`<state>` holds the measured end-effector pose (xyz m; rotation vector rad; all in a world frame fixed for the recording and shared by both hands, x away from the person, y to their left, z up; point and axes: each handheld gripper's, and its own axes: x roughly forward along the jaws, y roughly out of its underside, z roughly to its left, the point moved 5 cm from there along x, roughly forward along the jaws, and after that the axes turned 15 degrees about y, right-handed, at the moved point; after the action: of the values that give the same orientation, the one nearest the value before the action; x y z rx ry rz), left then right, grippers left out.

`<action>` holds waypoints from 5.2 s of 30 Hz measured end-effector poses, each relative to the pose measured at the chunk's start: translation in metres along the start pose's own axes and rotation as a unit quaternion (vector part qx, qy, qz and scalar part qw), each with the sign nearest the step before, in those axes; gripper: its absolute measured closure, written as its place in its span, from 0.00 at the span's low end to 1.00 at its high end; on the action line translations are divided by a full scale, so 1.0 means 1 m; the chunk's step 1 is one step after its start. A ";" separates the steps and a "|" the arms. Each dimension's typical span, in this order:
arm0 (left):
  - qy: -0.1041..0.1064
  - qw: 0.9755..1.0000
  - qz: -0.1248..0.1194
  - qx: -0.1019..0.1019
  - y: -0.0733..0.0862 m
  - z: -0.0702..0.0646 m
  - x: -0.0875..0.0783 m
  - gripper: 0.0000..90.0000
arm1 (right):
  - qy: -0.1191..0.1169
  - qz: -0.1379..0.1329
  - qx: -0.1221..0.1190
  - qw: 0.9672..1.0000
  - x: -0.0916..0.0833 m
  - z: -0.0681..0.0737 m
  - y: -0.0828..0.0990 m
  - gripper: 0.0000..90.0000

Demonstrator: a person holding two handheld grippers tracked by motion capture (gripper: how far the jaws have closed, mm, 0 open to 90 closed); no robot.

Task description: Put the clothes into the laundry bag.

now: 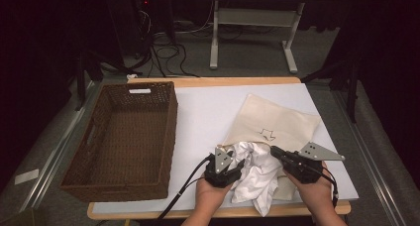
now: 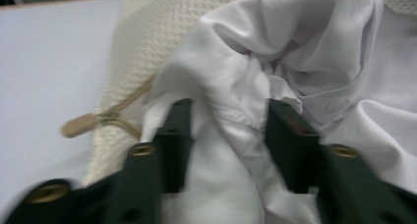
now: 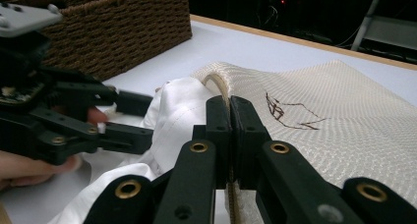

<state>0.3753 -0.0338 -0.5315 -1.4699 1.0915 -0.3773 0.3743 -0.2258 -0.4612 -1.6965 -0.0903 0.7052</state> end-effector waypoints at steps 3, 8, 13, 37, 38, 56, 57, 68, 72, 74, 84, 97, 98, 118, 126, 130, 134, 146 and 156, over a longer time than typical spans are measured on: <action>0.009 1.000 0.016 -0.005 -0.002 -0.004 0.011 0.91 | 0.001 0.001 0.001 1.000 0.000 0.000 0.000 0.98; 0.011 1.000 0.016 0.018 -0.015 -0.018 0.033 0.95 | 0.001 0.000 0.003 1.000 0.000 0.000 0.000 0.98; -0.011 1.000 0.013 0.012 -0.020 -0.006 0.044 0.85 | -0.002 -0.003 0.000 1.000 0.001 0.000 -0.001 0.98; 0.046 0.989 0.138 0.028 0.021 -0.053 0.032 0.29 | -0.003 0.002 -0.001 1.000 0.002 0.001 0.001 0.98; 0.036 0.988 0.149 0.033 0.021 -0.052 0.033 0.35 | -0.004 0.003 0.000 1.000 0.002 0.002 0.002 0.98; 0.045 0.993 0.097 0.042 -0.002 -0.044 0.001 0.89 | -0.003 0.000 -0.001 1.000 0.001 0.002 0.001 0.98; 0.043 0.994 0.089 0.038 -0.004 -0.042 0.001 0.89 | -0.004 0.000 -0.001 1.000 0.001 0.002 0.001 0.98; 0.020 0.999 0.033 0.016 -0.019 -0.031 0.012 0.89 | -0.003 -0.007 0.002 1.000 -0.001 0.001 -0.001 0.98; 0.005 1.000 0.019 0.019 -0.025 -0.029 0.021 0.89 | -0.002 -0.010 0.006 1.000 -0.002 0.001 -0.003 0.98; -0.005 1.000 0.011 0.020 -0.027 -0.027 0.027 0.89 | -0.004 -0.014 0.006 1.000 -0.002 0.001 -0.004 0.98; -0.040 0.999 -0.015 0.032 -0.040 -0.019 0.068 0.88 | -0.009 -0.022 0.025 0.999 -0.004 -0.002 -0.007 0.98; -0.010 0.999 -0.018 0.045 -0.030 -0.026 0.056 0.46 | -0.010 -0.021 0.022 1.000 -0.005 -0.003 -0.005 0.98; -0.007 0.999 -0.021 0.046 -0.028 -0.028 0.051 0.44 | -0.009 -0.020 0.021 1.000 -0.005 -0.003 -0.005 0.98; -0.013 0.999 0.024 0.037 -0.010 -0.026 0.044 0.97 | -0.003 -0.016 0.019 1.000 -0.006 -0.003 -0.002 0.98; -0.027 0.999 0.002 0.039 -0.035 -0.019 0.079 0.97 | -0.005 -0.015 0.023 1.000 -0.005 -0.005 0.000 0.98; -0.019 0.999 0.005 0.032 -0.034 -0.021 0.087 0.94 | -0.006 -0.014 0.026 1.000 -0.004 -0.006 0.000 0.98; -0.008 0.999 0.005 0.032 -0.028 -0.023 0.082 0.78 | -0.007 -0.015 0.023 1.000 -0.004 -0.006 0.001 0.98; 0.006 0.999 -0.014 0.042 -0.019 -0.030 0.046 0.52 | -0.003 -0.013 0.018 1.000 -0.005 -0.004 0.001 0.98; 0.025 0.999 -0.007 0.046 -0.014 -0.039 0.037 0.65 | -0.002 -0.013 0.019 1.000 -0.005 -0.004 0.001 0.98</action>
<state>0.3697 -0.0888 -0.5227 -1.3931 1.0897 -0.4716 0.3718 -0.2319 -0.4593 -1.6551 -0.1009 0.6861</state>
